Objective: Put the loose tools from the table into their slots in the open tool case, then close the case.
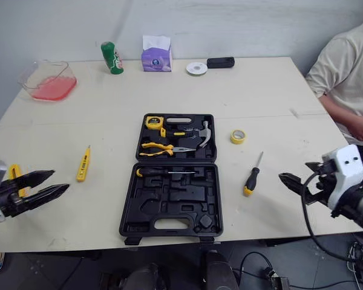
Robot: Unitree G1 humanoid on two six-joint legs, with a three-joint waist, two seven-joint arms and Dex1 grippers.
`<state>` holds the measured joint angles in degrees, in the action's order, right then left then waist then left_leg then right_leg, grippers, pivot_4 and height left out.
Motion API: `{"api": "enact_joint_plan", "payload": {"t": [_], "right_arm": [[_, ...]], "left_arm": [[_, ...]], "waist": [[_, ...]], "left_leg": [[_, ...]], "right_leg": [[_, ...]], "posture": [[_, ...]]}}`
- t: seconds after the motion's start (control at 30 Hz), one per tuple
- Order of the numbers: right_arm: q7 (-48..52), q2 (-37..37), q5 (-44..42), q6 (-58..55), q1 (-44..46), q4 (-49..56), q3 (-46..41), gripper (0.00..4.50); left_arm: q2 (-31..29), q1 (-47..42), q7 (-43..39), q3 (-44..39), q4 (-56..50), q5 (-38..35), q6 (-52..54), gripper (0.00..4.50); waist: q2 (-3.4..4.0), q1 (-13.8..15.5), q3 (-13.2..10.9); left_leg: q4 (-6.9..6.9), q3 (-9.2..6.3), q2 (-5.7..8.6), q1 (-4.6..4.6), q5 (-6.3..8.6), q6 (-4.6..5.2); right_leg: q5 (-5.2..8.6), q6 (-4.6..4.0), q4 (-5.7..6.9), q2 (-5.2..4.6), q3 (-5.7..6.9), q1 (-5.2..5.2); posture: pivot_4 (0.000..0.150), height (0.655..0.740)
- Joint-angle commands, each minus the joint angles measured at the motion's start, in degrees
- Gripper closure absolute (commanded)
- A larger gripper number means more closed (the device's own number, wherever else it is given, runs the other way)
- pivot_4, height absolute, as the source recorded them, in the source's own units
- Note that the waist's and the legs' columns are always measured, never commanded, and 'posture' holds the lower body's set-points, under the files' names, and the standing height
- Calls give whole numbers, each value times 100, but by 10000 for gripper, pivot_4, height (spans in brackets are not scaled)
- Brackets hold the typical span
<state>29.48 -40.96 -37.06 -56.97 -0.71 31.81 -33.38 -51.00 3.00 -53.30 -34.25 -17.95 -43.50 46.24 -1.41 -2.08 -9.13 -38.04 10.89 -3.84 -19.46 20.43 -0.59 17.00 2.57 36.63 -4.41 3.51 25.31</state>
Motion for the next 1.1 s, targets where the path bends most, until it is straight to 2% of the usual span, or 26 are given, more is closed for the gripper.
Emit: {"api": "enact_joint_plan", "payload": {"t": [0.03, 0.13, 0.2, 0.4, 0.6, 0.83, 1.0, 1.03, 1.1], "right_arm": [[-1664, 1085, -293, -1055, 596, 968, 140, 0], [-2386, 1765, -158, -1532, 949, 1275, 392, 0], [-2825, 2109, 47, -1690, 1072, 1304, 633, 0], [-3396, 2457, 714, -1466, 1203, 933, 1142, 0], [-3421, 2748, 923, -1193, 1131, 643, 1414, 0], [-3427, 3069, 999, -1307, 896, 772, 1699, 0], [-3640, 3100, 1419, -1142, 565, 727, 1940, 0], [-3723, 3154, 1518, -1047, 543, 725, 1903, 5201], [-3818, 3209, 1639, -986, 471, 867, 1834, 10534]], "left_arm": [[-155, -1106, -13, 852, -683, -607, 289, 219], [-83, -1880, -91, 1446, -744, -775, 399, 219], [-38, -2374, -251, 1871, -714, -772, 354, 219], [170, -3437, -948, 2925, -456, -517, 2, 219], [620, -3970, -1168, 3621, -44, -1, -468, 219], [1026, -4256, -1193, 3874, 379, 401, -743, 219], [1180, -4379, -1280, 4013, 445, 536, -842, 219], [1202, -4398, -1295, 4030, 468, 571, -862, 0], [1242, -4444, -1322, 4042, 537, 635, -899, 0]], "waist": [[-7, 12, 3], [18, 18, -8], [21, 6, -9], [16, 11, -9], [16, -3, -10], [16, -20, -10], [12, -10, -8], [12, -8, -7], [12, 0, -8]], "left_leg": [[0, -1, 1, 2, -4, -5], [5, 1, 9, -4, -11, -16], [4, 8, 7, -1, -37, 16], [-4, 8, 8, -5, -34, 5], [-3, 17, 3, 8, -41, -7], [-3, 16, 1, 7, -42, -7], [-3, 12, 0, 6, -42, -7], [-5, 12, 1, 6, -42, -7], [-4, 12, 2, 7, -43, -6]], "right_leg": [[0, 0, 5, 1, -1, 0], [2, -4, 22, 4, -15, 13], [4, -7, 22, 22, -29, 18], [5, -8, 11, 86, -56, 21], [6, -12, 23, 95, -71, 21], [7, -13, 24, 96, -74, 23], [7, -13, 24, 95, -73, 23], [7, -13, 24, 93, -73, 21], [7, -13, 24, 93, -73, 21]], "posture": [[1500, 7400], [1500, 7400], [1500, 7400], [1500, 7400], [1500, 7400], [1500, 7400], [1500, 7400], [1500, 7400], [1500, 7400]]}}
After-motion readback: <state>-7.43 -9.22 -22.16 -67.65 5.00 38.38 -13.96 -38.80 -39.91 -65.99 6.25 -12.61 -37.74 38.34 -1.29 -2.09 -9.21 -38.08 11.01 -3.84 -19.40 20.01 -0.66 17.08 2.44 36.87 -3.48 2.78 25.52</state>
